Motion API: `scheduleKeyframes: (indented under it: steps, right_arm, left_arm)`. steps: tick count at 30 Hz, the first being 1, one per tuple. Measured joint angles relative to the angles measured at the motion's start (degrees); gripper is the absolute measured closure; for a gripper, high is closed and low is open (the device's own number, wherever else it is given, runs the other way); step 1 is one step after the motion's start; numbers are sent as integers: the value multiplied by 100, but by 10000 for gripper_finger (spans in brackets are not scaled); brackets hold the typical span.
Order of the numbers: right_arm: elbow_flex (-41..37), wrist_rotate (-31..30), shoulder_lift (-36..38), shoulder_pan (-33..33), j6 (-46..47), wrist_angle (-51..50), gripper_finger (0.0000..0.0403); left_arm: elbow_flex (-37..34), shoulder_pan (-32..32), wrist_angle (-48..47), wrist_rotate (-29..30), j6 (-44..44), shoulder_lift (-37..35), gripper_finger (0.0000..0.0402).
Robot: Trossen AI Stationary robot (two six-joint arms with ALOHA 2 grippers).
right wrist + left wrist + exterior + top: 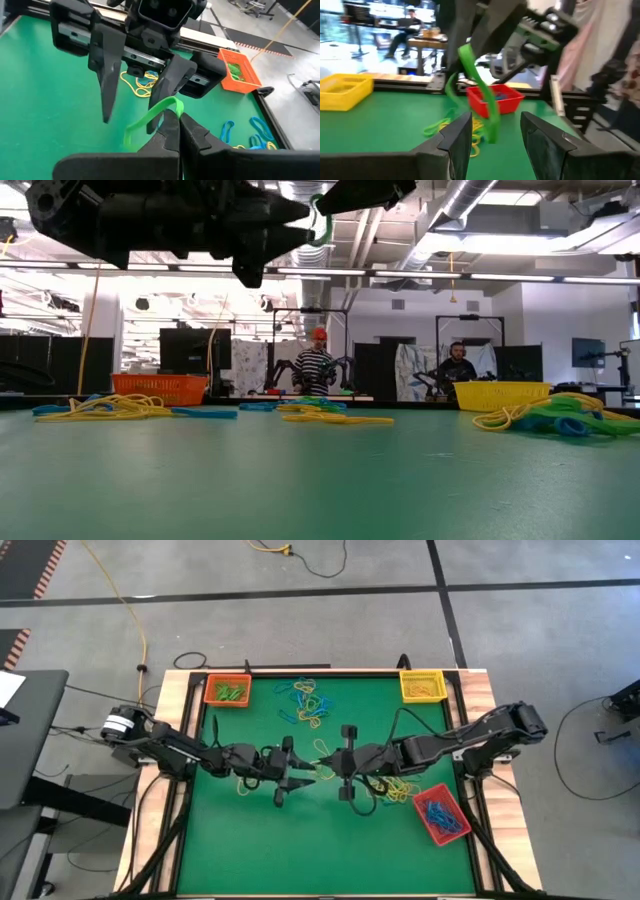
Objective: Sort rubber bands into baskets
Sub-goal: Put the green rubber band into the orange bin
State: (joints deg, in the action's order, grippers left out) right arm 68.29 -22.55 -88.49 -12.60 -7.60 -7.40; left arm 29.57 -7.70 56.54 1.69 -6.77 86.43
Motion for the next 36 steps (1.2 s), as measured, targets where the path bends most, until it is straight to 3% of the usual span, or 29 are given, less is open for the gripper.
scheduleKeyframes:
  steps: [6, 11, 14, 19, 27, 36]
  right_arm:
    - [0, 2, 0, 0, 2, 50, 385]
    - [0, 2, 0, 0, 2, 69, 385]
    - [0, 2, 0, 0, 2, 66, 385]
    - [0, 2, 0, -11, 2, 35, 385]
    - [0, 0, 0, -11, 28, -198, 379]
    - [-2, -75, 0, -11, 435, -917, 348]
  left_arm:
    - [219, 7, -423, 298, -74, -2, 244]
    - [410, 5, -567, -6, -14, 11, 244]
    - [491, -7, -616, 191, 33, 85, 246]
    - [653, 47, -714, 320, 89, 356, 288]
    - [792, 50, -771, 284, 388, 618, 392]
    - [792, 52, -2274, 778, 732, 146, 401]
